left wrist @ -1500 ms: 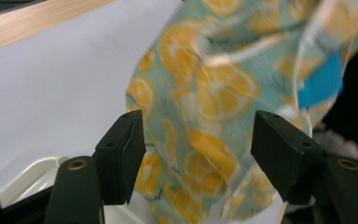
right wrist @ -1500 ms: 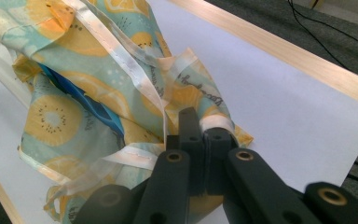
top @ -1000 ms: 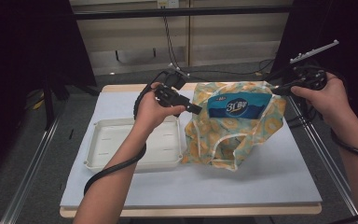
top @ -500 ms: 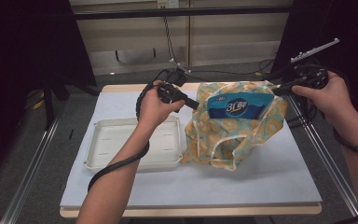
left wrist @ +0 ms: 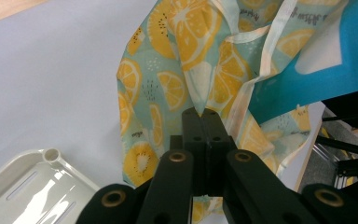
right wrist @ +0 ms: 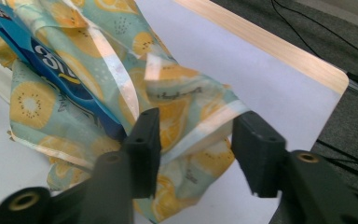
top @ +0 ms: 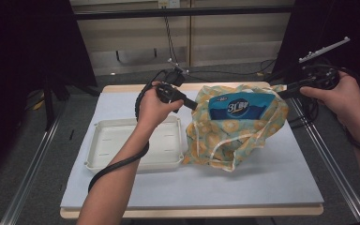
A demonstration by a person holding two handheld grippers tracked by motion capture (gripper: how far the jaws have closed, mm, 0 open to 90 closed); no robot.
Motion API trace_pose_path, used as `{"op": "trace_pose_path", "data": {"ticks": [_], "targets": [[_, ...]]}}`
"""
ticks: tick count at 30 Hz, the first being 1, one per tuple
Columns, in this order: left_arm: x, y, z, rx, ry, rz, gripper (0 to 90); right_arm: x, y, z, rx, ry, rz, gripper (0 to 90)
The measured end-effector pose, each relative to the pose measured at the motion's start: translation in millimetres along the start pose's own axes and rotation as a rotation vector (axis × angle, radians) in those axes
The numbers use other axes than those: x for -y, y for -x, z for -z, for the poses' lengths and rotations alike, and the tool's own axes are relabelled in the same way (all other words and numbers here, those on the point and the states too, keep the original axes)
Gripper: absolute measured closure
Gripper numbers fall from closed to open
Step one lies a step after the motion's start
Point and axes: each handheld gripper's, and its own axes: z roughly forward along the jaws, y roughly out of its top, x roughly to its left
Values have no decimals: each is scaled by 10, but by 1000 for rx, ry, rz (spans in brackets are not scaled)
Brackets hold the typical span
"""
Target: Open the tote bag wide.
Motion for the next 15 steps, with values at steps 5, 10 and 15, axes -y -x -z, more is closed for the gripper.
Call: {"op": "trace_pose_path", "data": {"ticks": [5,10,15], "targets": [[6,3,11,3,2,4,900,24,36,39,17,-6,-17,405],[8,5,19,3,1,10,900,54,54,63,11,-12,-16,395],[12,-1,46,6,16,18,900,110,68,16,15,-23,-24,381]]}}
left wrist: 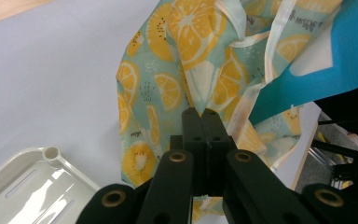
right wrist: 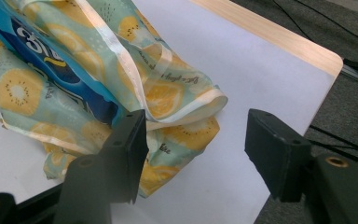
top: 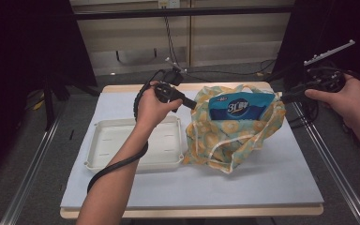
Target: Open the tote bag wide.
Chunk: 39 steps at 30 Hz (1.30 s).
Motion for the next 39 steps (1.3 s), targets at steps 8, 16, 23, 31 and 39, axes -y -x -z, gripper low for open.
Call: {"op": "trace_pose_path", "data": {"ticks": [8,16,23,31,39], "targets": [[16,-27,-9,2,-1,4,900,32,-72,-138,-33,-25,44,416],[15,-42,-9,-3,12,17,900,107,-74,-235,-68,-1,54,512],[17,-79,-32,4,40,46,900,154,-89,-355,-95,15,32,679],[47,-129,-45,-2,43,67,900,167,-121,-393,-93,2,46,832],[81,-209,-36,-11,49,82,900,200,-127,-399,-81,-45,89,900]]}}
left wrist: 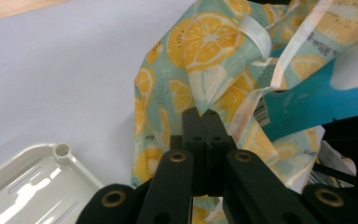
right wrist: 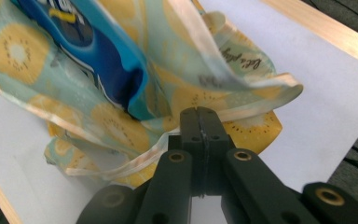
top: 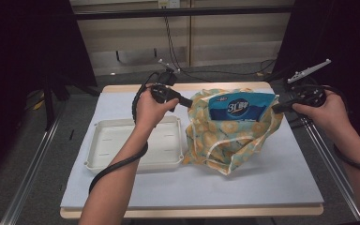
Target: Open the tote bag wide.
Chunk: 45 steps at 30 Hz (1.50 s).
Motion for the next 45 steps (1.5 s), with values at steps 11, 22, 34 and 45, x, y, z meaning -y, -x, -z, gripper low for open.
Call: {"op": "trace_pose_path", "data": {"ticks": [11,22,34,45], "targets": [[78,-151,-74,-10,-5,60,900,136,11,-17,-2,-30,13,900],[95,-136,-48,-2,-19,40,900,246,30,9,23,-29,-2,897],[94,-164,-99,-8,-13,60,900,110,64,-38,49,62,-67,579],[78,-176,-132,-7,-20,36,900,98,157,-214,12,43,-105,652]]}}
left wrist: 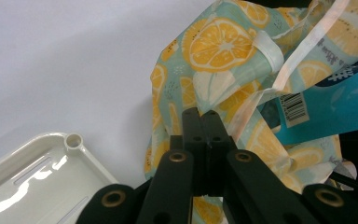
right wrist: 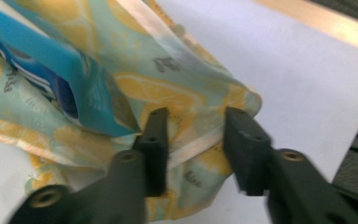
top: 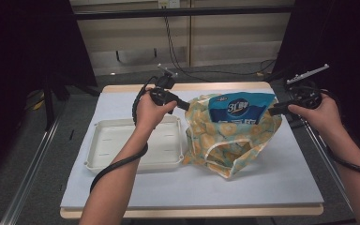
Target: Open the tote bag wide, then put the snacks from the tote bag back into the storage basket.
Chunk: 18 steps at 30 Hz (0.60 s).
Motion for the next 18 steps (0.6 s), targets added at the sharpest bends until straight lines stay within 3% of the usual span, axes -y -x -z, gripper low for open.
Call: {"op": "trace_pose_path", "data": {"ticks": [2,3,5,7,18], "targets": [[5,-2,-16,-3,0,-5,900,15,0,-29,-10,-15,-3,726],[7,-10,-21,5,2,-5,900,24,5,-47,-39,-15,2,816],[12,-4,-32,1,15,11,900,27,3,-54,-51,-14,-2,839],[15,-10,-31,-1,7,0,900,31,0,-62,-55,-22,3,900],[56,-74,-101,-17,5,13,900,32,-16,-70,-10,-38,20,900]]}}
